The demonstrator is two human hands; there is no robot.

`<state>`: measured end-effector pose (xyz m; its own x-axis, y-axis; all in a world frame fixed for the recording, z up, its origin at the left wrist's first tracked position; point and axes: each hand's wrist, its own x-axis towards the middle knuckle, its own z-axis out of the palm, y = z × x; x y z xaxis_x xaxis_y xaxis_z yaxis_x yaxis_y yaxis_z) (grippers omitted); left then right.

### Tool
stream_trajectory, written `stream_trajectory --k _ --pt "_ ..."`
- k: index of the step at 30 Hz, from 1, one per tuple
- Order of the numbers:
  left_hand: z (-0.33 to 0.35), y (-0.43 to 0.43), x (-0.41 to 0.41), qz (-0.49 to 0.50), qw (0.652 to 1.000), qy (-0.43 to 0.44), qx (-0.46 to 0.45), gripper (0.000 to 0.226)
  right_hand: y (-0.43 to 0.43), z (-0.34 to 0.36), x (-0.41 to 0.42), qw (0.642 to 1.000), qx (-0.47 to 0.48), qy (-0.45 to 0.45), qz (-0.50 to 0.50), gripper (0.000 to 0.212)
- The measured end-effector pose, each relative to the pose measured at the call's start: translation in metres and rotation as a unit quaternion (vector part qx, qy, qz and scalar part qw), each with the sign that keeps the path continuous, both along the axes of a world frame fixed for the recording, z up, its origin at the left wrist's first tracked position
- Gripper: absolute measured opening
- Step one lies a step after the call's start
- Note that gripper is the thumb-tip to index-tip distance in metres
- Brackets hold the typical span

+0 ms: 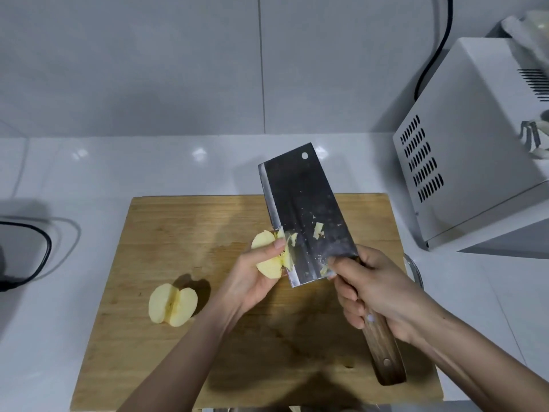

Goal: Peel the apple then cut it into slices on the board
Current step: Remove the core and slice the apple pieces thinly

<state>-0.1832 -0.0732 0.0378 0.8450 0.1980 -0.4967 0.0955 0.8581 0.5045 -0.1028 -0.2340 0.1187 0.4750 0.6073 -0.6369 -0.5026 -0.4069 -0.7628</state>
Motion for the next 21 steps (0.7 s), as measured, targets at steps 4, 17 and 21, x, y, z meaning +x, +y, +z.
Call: stream_trajectory --k 4,17,21 --pt "0.004 -0.001 -0.002 -0.009 1.0 -0.02 -0.009 0.047 -0.001 0.0 0.002 0.999 0.01 0.032 -0.008 0.019" --pt "0.019 0.011 -0.05 -0.122 0.97 0.135 0.162 0.051 0.016 0.0 -0.001 0.995 -0.015 0.045 0.089 0.022" --pt "0.022 0.01 -0.103 -0.071 0.964 0.169 0.195 0.024 0.034 -0.003 -0.029 0.982 -0.042 0.011 0.182 0.018"
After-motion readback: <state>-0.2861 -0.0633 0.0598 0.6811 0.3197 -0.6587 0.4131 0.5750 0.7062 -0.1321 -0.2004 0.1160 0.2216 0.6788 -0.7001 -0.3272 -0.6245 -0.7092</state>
